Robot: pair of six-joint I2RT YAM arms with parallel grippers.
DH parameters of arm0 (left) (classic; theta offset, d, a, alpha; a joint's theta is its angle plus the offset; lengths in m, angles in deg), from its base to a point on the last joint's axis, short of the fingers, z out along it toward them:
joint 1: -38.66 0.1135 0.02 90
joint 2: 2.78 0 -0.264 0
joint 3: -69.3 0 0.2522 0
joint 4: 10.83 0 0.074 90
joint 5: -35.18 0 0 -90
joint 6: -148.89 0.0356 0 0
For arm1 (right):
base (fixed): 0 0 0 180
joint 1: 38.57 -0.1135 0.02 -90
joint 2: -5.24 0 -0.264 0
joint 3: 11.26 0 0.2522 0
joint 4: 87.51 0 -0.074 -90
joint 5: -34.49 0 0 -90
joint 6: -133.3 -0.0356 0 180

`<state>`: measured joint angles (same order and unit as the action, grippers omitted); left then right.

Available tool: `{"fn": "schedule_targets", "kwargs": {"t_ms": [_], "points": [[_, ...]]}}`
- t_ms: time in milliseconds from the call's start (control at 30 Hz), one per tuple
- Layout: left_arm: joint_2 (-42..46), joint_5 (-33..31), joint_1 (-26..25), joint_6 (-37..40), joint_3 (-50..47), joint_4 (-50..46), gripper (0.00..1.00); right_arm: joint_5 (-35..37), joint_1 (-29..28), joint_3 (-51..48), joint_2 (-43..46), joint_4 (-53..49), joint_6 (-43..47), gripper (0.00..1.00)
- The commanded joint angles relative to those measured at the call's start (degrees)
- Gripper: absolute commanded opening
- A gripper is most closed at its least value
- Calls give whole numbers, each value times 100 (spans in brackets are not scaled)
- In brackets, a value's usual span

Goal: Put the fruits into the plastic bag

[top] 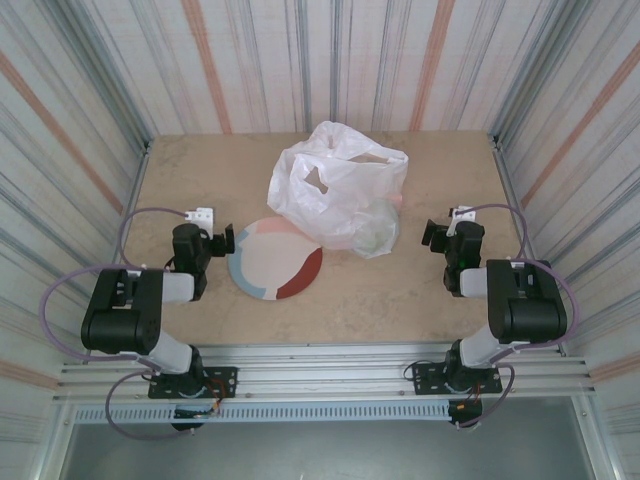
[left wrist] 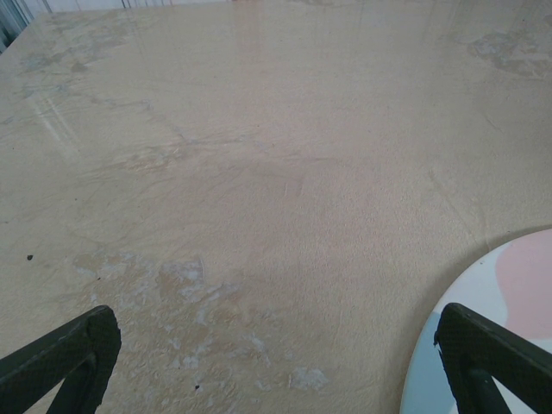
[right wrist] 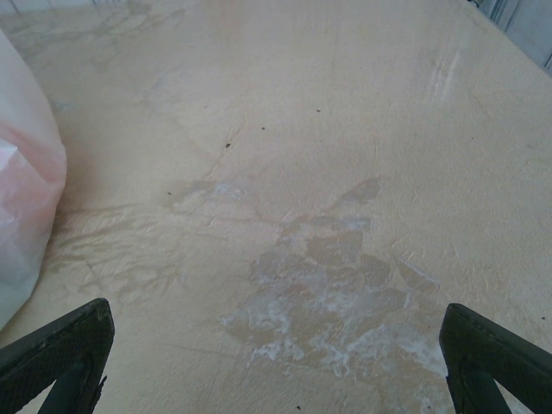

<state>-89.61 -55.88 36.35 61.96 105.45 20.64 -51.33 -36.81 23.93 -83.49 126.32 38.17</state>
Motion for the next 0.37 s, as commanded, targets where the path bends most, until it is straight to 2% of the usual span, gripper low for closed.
{"fn": "schedule_targets", "kwargs": {"t_ms": [0, 333], "points": [[34, 53, 46, 83, 90, 35, 99, -76, -12, 90, 26, 66, -43, 99], [32, 164, 46, 128, 99, 28, 99, -68, -16, 89, 22, 68, -46, 99]]}}
